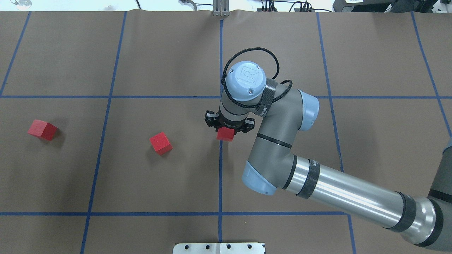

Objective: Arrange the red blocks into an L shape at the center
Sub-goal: 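Carry the red cube with the right gripper to the table center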

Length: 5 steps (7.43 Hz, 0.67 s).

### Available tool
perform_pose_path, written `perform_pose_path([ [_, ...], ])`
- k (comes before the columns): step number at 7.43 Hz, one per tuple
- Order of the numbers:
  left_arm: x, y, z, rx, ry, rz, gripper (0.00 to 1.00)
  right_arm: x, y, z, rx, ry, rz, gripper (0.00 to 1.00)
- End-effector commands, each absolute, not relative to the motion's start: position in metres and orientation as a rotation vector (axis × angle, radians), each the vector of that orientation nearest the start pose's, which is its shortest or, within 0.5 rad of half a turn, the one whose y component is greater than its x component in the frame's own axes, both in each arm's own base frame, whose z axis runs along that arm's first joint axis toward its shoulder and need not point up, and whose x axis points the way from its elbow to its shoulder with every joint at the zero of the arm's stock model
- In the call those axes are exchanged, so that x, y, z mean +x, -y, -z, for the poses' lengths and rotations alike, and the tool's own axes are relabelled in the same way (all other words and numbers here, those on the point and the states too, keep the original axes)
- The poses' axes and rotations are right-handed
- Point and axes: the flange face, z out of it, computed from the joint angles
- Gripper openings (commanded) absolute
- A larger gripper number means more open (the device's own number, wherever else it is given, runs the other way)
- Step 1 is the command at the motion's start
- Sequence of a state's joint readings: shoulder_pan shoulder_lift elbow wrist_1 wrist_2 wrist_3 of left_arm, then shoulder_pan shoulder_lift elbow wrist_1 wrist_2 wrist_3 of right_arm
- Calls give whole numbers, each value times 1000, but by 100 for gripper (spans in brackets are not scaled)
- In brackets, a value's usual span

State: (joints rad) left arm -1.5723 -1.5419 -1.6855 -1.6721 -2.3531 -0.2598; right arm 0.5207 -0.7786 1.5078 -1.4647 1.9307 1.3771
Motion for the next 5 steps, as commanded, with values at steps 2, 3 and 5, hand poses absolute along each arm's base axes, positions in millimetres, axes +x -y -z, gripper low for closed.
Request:
perform_pose_path([
  [2,-64,489,-605,74,-797,176,100,-603,436,-190,-36,892,-123,0],
  [3,-64,488,-606,72,-797,176,100,-603,436,-191,-36,889,-121,0],
  [5,-64,488,-606,72,-799,176,100,-608,435,-197,-36,877,-104,0],
])
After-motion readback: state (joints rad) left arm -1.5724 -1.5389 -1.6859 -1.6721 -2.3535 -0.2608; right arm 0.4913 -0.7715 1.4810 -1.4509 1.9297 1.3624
